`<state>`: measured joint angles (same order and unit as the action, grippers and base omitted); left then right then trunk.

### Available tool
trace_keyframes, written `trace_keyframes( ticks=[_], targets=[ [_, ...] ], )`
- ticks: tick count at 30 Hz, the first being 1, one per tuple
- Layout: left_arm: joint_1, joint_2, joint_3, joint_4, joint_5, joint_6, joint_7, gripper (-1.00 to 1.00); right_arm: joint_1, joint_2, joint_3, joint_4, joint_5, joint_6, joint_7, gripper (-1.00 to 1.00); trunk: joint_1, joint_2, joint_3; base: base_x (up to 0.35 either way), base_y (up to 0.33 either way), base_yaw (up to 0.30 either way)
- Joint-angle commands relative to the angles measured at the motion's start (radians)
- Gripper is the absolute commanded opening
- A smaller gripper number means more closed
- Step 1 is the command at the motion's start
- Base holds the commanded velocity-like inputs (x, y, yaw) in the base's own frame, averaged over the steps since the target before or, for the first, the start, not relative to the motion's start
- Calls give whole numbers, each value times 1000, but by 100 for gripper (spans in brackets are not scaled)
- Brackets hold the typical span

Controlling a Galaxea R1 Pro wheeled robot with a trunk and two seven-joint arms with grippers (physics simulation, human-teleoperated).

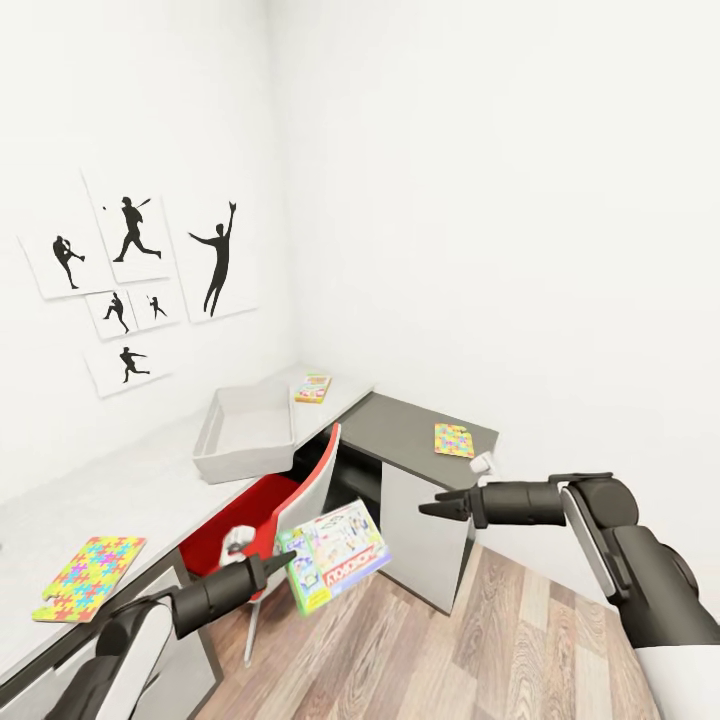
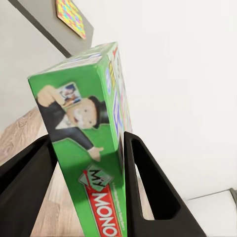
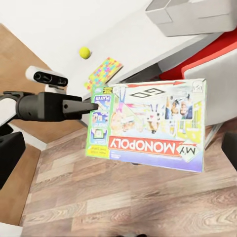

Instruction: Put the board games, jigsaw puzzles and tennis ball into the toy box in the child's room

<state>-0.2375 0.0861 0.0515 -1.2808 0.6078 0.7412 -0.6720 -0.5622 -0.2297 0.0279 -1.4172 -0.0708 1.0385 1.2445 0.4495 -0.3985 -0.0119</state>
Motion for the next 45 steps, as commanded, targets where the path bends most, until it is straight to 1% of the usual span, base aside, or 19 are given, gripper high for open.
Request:
trace_keyframes(
  ticks=[1, 2, 6, 9, 17, 21, 25, 26, 32, 33, 37, 45],
  targets=[
    [-1, 0, -2, 0, -2, 5, -2, -100, -1, -1, 4, 1, -7, 9, -3, 100, 1, -1, -1, 0, 0, 0],
    [-1, 0, -2, 0, -2, 5, -2, -100, -1, -1, 4, 1, -7, 9, -3, 100, 1, -1, -1, 0, 0, 0],
    [0, -1, -10, 0, -33, 4, -2, -100, -1, 0, 9, 8, -7, 9, -2, 100, 1, -1, -1, 0, 0, 0],
    [0, -2, -13, 0, -46, 4, -3, -100, -2, 2, 10, 17, -7, 9, -2, 100, 1, -1, -1, 0, 0, 0],
    [0, -1, -16, -6, -52, 5, -16, -100, -6, 3, 10, 30, -7, 9, -2, 100, 1, -1, -1, 0, 0, 0],
    [2, 0, -16, -9, -51, 5, -39, -100, -7, 1, 9, 32, -6, 9, -2, 100, 1, -1, -1, 0, 0, 0],
    [3, 0, -16, -10, -50, 6, -85, -100, -8, 2, 8, 33, -6, 9, -3, 100, 1, -1, -1, 0, 0, 0],
    [3, 0, -16, -10, -50, 6, -85, -100, -8, 2, 8, 33, -6, 9, -3, 100, 1, -1, -1, 0, 0, 0],
    [4, -1, -16, -11, -53, 5, -165, -100, -8, 4, 8, 33, -5, 9, -3, 100, 1, -1, -1, 0, 0, 0],
    [4, -1, -16, -11, -53, 5, -165, -100, -8, 4, 8, 33, -5, 9, -3, 100, 1, -1, -1, 0, 0, 0],
    [4, -1, -16, -11, -57, 5, -210, -100, -8, 7, 9, 33, -3, 9, -4, 100, 1, -1, -1, 0, 0, 0],
    [4, -6, -17, -12, -55, 4, -241, -100, -8, 10, 9, 34, -2, 9, -5, 100, 1, -1, -1, 0, 0, 0]
  ],
)
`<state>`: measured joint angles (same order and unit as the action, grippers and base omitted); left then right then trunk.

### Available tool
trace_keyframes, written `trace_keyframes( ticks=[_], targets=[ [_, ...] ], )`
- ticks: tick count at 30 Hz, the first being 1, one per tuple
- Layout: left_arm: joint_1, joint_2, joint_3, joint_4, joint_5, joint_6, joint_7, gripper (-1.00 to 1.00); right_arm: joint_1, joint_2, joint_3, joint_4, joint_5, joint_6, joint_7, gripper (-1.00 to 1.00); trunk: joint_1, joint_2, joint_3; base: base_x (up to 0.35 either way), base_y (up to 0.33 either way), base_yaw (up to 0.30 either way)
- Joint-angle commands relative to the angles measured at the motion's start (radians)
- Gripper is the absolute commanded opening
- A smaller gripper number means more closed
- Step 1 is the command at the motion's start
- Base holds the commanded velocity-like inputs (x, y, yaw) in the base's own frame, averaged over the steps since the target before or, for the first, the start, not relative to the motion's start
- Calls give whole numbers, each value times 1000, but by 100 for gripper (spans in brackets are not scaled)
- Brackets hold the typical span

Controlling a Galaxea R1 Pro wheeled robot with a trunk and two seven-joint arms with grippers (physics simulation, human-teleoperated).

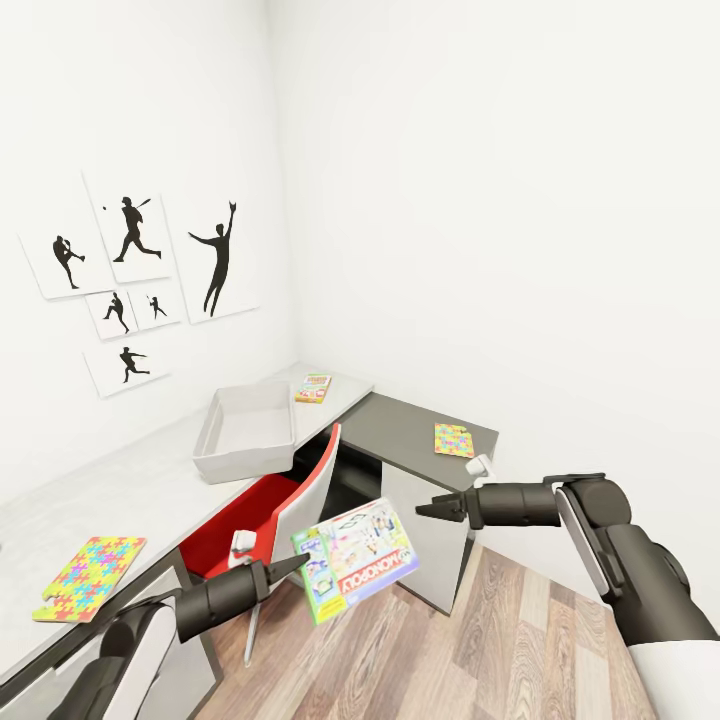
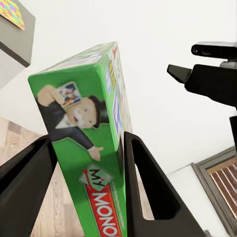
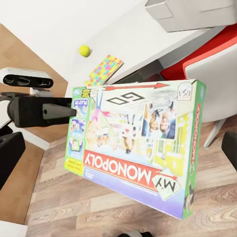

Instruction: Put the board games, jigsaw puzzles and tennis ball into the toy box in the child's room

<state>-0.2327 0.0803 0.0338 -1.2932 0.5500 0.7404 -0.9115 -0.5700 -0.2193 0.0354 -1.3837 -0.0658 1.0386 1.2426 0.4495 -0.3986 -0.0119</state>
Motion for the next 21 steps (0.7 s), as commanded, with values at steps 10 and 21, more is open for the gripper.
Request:
trace_keyframes(
  ticks=[10, 21],
  targets=[
    [-1, -7, 0, -2, 4, 5, -85, -100, 0, 0, 1, 0, -5, 9, -3, 100, 1, -1, -1, 0, 0, 0],
    [2, -9, 0, -20, 4, -5, -125, -100, 1, 1, 0, 0, -6, 9, -7, 100, 1, -1, -1, 0, 0, 0]
  ],
)
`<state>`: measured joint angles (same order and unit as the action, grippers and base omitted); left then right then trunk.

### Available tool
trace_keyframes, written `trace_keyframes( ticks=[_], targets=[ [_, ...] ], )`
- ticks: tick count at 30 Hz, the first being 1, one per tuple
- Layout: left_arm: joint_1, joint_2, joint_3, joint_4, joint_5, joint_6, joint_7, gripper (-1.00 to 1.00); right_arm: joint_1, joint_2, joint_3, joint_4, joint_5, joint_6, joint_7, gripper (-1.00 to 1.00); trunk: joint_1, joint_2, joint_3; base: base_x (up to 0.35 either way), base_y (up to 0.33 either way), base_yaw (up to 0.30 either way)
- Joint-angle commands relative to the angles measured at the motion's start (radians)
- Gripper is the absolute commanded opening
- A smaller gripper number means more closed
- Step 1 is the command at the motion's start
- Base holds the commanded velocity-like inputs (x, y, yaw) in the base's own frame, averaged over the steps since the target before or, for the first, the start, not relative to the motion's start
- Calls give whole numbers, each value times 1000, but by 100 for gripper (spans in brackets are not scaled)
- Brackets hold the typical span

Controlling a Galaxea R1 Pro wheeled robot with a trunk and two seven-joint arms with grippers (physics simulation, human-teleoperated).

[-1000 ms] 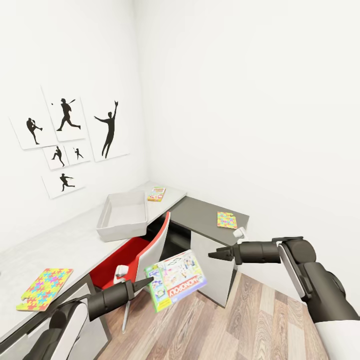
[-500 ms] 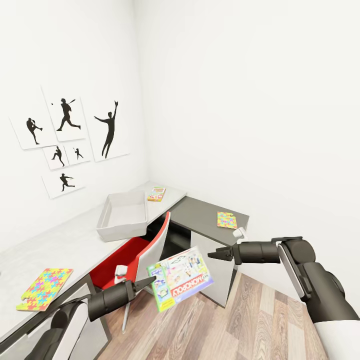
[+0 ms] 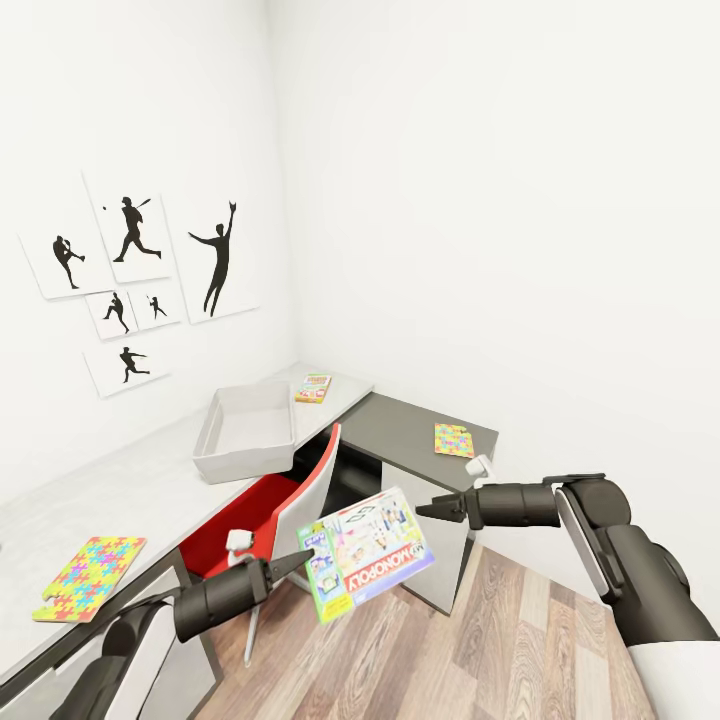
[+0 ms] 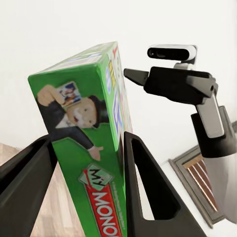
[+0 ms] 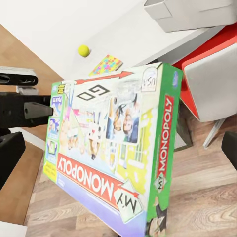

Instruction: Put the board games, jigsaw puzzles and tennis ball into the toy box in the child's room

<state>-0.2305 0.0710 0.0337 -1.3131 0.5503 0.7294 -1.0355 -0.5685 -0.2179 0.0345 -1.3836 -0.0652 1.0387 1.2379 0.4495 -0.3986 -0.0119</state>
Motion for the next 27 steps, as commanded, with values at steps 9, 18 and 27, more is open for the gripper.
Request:
trace_keyframes(
  ticks=[9, 18, 27],
  targets=[
    [5, 0, 0, -10, 5, -50, -4, -100, -5, 1, 1, 59, -7, 9, -6, 100, 1, -1, -1, 0, 0, 0],
    [6, -1, 0, -12, 5, -79, -4, -100, -13, 5, -1, 130, -9, 9, -6, 100, 1, -1, -1, 0, 0, 0],
    [7, -2, -1, -12, 6, -85, -5, -100, -14, 8, 0, 149, -11, 9, -4, 100, 1, -1, -1, 0, 0, 0]
  ],
)
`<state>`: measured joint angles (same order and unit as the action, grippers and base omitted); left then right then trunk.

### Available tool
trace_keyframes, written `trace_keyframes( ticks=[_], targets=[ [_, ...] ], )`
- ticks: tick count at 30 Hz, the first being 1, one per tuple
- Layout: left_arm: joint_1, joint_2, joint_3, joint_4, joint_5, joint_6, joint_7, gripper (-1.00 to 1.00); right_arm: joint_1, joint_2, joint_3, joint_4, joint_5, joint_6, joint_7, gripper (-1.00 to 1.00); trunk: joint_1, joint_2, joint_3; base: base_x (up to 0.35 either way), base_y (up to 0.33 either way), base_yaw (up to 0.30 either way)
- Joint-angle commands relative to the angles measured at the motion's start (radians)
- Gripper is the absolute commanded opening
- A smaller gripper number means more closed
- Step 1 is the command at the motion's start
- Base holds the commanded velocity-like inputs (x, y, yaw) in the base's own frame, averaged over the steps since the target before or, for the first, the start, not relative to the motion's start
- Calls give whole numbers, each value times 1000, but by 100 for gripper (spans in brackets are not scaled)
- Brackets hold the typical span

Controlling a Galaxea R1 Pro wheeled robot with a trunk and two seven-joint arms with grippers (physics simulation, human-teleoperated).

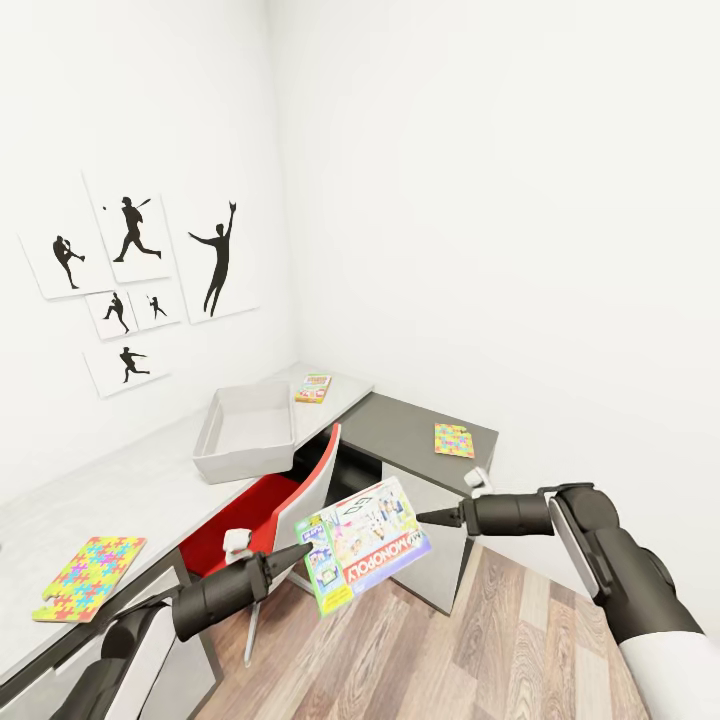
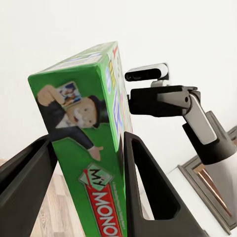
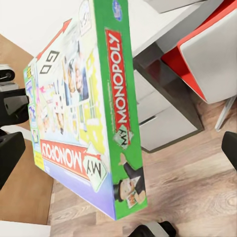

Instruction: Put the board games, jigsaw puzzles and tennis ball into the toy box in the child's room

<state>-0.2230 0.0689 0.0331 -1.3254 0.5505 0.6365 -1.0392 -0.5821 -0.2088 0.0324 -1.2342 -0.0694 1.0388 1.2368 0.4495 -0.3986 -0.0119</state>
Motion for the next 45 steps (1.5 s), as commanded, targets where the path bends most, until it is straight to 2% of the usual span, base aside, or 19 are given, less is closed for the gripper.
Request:
trace_keyframes(
  ticks=[1, 11, 16, 20, 28, 41, 42, 45],
  targets=[
    [-1, 0, 0, 0, 6, 8, -1, -100, -1, -1, 2, 2, -7, 8, -2, 100, 1, -1, -1, 0, 0, 0],
    [0, -1, -9, 1, 5, 7, 0, -100, -1, 1, 3, 15, -9, 8, 2, 100, 1, -1, -1, 0, 0, 0],
    [-1, -1, -50, 2, 0, 6, 3, -100, -1, 14, 3, 19, -8, 8, 4, 100, 1, -1, -1, 0, 0, 0],
    [-2, 0, -63, 2, -1, 6, 5, -100, -1, 20, 3, 20, -8, 8, 4, 100, 1, -1, -1, 0, 0, 0],
    [-3, -1, -74, 4, -2, 6, 7, -100, -1, 34, 4, 22, -6, 8, 3, 100, 1, -1, -1, 0, 0, 0],
    [-4, -1, -79, 4, -3, 6, 8, -100, -1, 40, 14, 40, -4, 8, 3, 100, 1, -1, -1, 0, 0, 0],
    [-4, -1, -79, 3, -3, 6, 8, -100, -1, 40, 20, 41, -4, 8, 3, -100, 1, -1, -1, 0, 0, 0],
    [-4, -1, -79, 3, -3, 6, 8, -100, -1, 41, 38, 48, -4, 8, 3, -100, 1, -1, -1, 0, 0, 0]
  ],
)
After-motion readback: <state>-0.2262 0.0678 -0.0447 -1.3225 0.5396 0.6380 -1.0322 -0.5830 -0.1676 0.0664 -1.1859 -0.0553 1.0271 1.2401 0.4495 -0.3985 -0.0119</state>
